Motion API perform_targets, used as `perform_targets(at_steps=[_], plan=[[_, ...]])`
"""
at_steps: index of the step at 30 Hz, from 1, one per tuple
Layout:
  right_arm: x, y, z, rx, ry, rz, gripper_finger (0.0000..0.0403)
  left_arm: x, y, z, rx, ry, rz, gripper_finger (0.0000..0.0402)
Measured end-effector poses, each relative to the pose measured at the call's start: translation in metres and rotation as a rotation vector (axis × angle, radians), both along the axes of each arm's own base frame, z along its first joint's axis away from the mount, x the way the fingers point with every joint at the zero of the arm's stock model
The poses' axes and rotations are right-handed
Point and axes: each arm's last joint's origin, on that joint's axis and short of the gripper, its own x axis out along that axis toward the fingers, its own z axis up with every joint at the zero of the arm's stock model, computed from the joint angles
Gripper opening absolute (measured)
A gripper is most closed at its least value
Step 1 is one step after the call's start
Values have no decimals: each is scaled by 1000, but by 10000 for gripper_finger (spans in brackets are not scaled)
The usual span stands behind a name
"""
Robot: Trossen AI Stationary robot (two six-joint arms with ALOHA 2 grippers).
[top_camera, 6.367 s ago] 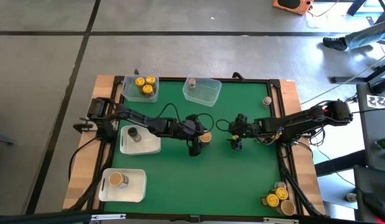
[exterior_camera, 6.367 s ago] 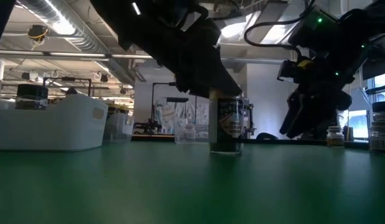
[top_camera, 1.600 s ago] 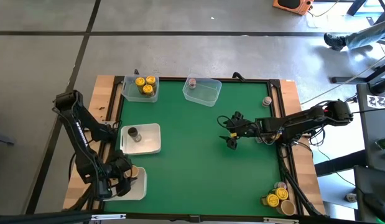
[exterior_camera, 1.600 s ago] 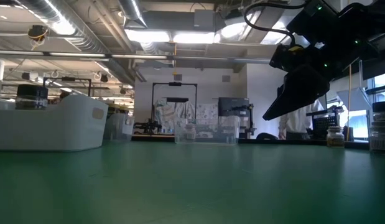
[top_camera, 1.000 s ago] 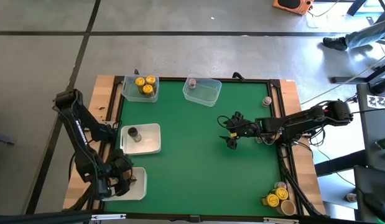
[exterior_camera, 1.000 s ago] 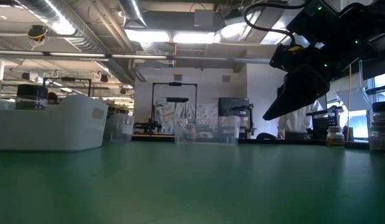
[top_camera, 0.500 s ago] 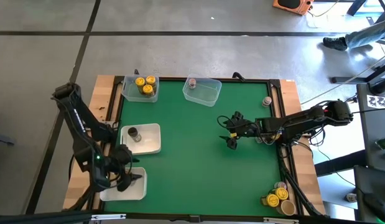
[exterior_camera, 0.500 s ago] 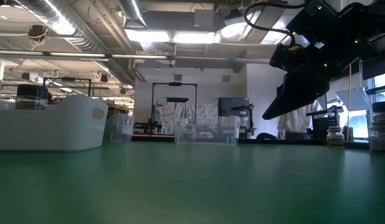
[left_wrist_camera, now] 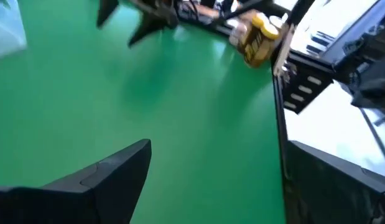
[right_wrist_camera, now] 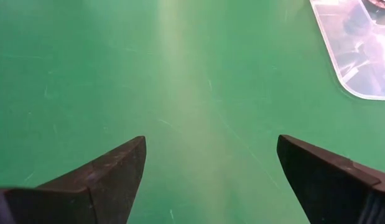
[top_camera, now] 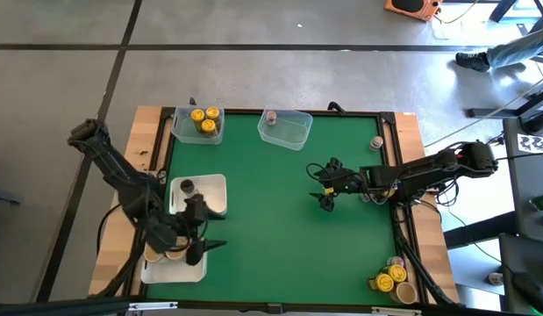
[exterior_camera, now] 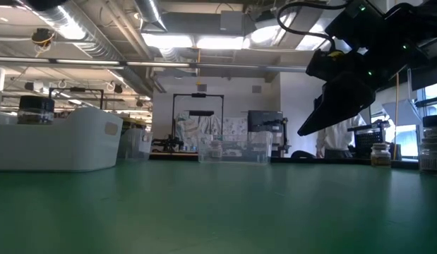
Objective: Sort spices by type
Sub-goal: Put the brown seasoning bottle into the right transparent bin
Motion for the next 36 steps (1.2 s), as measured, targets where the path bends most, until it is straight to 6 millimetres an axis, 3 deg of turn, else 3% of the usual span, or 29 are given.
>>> perform_targets(at_steps=[4, 9, 16, 20, 27, 36], plan=[[5, 1, 10, 17, 1, 24, 360, 15, 15, 0, 57, 0, 56, 365], [3, 2, 41, 48, 74, 59, 360, 34, 28, -9, 151, 32, 97, 365], [-22, 2, 90, 96, 181, 44, 360, 66, 41, -25, 267, 57, 122, 365], [-43, 1, 106, 136, 272, 4, 360, 84, 50, -39, 276, 88, 100, 365], [-72, 0, 94, 191, 506, -107, 360, 109, 62, -67, 281, 168, 48, 365], [-79, 0, 58, 198, 762, -157, 360, 117, 68, -82, 297, 219, 61, 365]])
